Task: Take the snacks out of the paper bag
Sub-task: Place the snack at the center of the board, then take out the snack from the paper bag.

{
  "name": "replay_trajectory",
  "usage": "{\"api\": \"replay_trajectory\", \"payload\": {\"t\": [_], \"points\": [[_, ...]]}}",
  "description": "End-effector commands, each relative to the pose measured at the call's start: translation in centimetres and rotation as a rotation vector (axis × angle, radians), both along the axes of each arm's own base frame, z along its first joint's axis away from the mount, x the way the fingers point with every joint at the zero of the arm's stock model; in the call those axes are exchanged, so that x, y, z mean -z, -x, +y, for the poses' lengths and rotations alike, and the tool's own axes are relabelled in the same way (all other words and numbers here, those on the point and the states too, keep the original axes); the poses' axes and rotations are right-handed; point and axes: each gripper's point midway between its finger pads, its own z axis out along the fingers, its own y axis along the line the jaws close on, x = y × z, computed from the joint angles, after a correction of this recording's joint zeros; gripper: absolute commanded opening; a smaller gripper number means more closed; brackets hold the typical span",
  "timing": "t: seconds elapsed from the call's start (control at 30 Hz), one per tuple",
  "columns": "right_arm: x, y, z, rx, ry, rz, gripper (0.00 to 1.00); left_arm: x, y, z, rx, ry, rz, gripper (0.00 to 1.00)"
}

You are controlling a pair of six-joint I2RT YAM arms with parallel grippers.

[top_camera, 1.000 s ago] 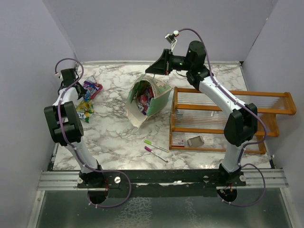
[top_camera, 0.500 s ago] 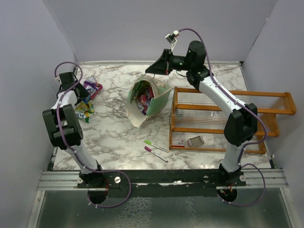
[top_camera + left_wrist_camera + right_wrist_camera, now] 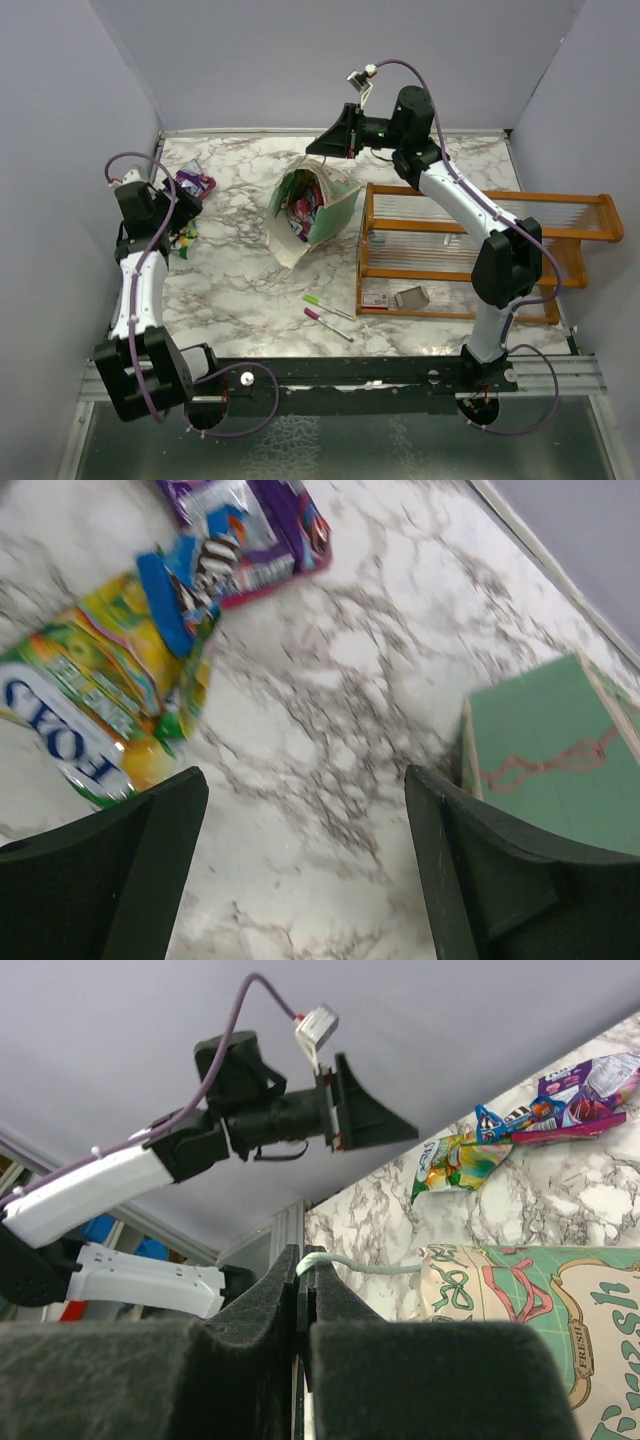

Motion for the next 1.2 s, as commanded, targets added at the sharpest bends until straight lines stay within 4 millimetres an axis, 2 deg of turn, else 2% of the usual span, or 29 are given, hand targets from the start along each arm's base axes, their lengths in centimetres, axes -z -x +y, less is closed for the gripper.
{"api": "replay_trajectory", "payload": {"t": [0.0, 0.1, 0.2, 0.33, 0.43, 0.57, 0.73, 0.9, 1.03, 1.17], "points": [[-2.9, 1.3, -0.7, 0.007, -0.032, -0.086, 0.01, -0.9, 3.5, -7.1, 0.218, 0.125, -0.085, 0.82], [-2.8, 1.2, -0.7, 0.011, -0.029, -0.088, 0.01, -0.4, 6.1, -10.5, 0.309, 0.163, -0.091, 0.77], [-2.7, 1.1, -0.7, 0.010, -0.028, -0.083, 0.01, 0.1, 8.2, -13.0, 0.388, 0.160, -0.073, 0.74], [-2.9, 1.1, -0.7, 0.015, -0.030, -0.086, 0.01, -0.9, 9.7, -15.2, 0.466, 0.169, -0.104, 0.72], [-2.9, 1.1, -0.7, 0.014, -0.032, -0.083, 0.01, -1.9, 10.0, -16.3, 0.483, 0.201, -0.121, 0.68], [-3.0, 1.1, -0.7, 0.015, -0.034, -0.083, 0.01, -3.3, 9.5, -17.8, 0.498, 0.242, -0.153, 0.64], [-3.2, 1.1, -0.7, 0.015, -0.036, -0.082, 0.01, -4.1, 8.7, -21.3, 0.547, 0.233, -0.166, 0.62], [-3.2, 1.2, -0.8, 0.017, -0.036, -0.082, 0.01, -3.2, 7.5, -24.4, 0.566, 0.155, -0.120, 0.61], [-3.4, 1.2, -0.7, 0.015, -0.040, -0.081, 0.01, -2.2, 5.5, -25.2, 0.498, 0.079, -0.082, 0.51], [-3.4, 1.3, -0.7, 0.010, -0.043, -0.077, 0.01, -2.2, 3.6, -26.7, 0.466, 0.050, -0.083, 0.49]]}}
